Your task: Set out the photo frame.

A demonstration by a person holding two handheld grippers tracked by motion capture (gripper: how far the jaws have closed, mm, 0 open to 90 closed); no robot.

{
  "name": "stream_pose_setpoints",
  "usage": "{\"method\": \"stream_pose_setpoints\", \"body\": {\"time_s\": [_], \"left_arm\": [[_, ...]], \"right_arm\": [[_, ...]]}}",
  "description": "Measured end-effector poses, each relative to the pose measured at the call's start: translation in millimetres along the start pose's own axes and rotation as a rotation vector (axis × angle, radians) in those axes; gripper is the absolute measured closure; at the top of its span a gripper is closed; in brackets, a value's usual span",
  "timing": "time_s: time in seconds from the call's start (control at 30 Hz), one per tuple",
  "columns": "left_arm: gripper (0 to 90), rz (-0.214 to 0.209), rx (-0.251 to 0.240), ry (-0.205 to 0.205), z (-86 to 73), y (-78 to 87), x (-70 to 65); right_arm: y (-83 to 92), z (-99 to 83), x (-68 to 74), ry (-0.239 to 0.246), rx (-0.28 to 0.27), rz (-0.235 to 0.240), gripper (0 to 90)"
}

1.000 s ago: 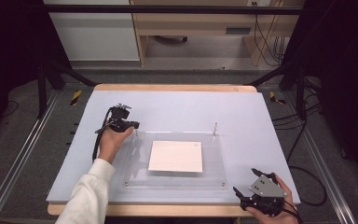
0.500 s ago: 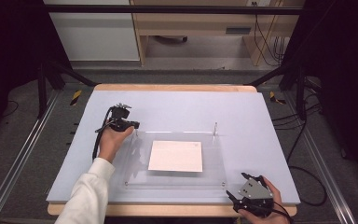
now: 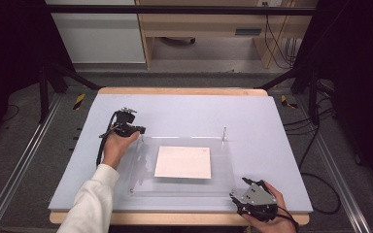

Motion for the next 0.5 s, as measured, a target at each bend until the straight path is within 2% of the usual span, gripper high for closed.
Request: {"method": "stream_pose_setpoints", "body": {"time_s": [0.13,0.33,0.5], "left_arm": [[84.8,-0.003,-0.003,0.000,0.0,-0.3,1.0],[84.8,0.000,-0.004,-0.005,0.1,-0.8,1.0],[84.8,0.001,-0.005,-0.005,0.1,-0.8,1.1]], "right_arm": [[1.8,2.1,-1.1,-0.002,-0.024,0.008,36.1],[3.3,6.0,-2.4,0.043,-0.047,0.009,39.0],[2.2,11.2,0.4,0.060,-0.058,0.025,43.1]]}}
Point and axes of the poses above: each handheld gripper's, and its own axes: y roughly backward along the jaws, z roughly out of its top, x roughly to its left, the point moved 2 cm from there along -y, roughly forward along the jaws, and after that the axes turned 1 degree about -z, right-handed, at the moved point
